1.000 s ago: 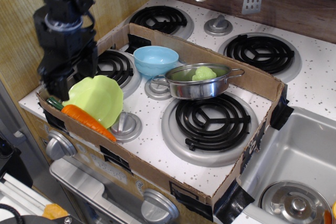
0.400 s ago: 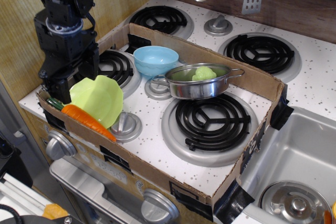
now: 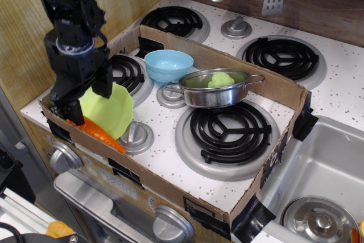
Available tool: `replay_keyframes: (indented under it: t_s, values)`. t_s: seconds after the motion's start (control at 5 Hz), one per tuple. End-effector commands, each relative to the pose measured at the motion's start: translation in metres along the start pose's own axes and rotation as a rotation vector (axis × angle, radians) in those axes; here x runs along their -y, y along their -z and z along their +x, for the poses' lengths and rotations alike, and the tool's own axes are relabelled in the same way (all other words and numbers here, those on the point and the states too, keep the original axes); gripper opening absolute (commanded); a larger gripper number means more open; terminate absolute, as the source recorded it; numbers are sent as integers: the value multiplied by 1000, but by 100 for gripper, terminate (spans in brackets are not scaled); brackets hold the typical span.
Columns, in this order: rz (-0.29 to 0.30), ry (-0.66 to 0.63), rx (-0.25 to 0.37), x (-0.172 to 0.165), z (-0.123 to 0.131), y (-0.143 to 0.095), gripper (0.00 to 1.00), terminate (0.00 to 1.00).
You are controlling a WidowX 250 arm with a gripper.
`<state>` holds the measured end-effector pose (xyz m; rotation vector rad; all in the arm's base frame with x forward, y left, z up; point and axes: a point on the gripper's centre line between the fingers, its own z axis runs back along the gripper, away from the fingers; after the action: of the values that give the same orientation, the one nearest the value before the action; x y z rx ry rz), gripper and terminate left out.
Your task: Take carrot off plate
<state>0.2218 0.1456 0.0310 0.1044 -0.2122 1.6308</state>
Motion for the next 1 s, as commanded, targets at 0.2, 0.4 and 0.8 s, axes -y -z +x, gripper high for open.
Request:
replay_keyframes:
  t_s: [0.2,0.4,0.8]
  values:
    - [-40,-67,20,-14,0,20,100,0]
    - [-60,-77,7,-14,3,22,0,0]
    - [-16,-141,46,-10,-1,-6,0,0]
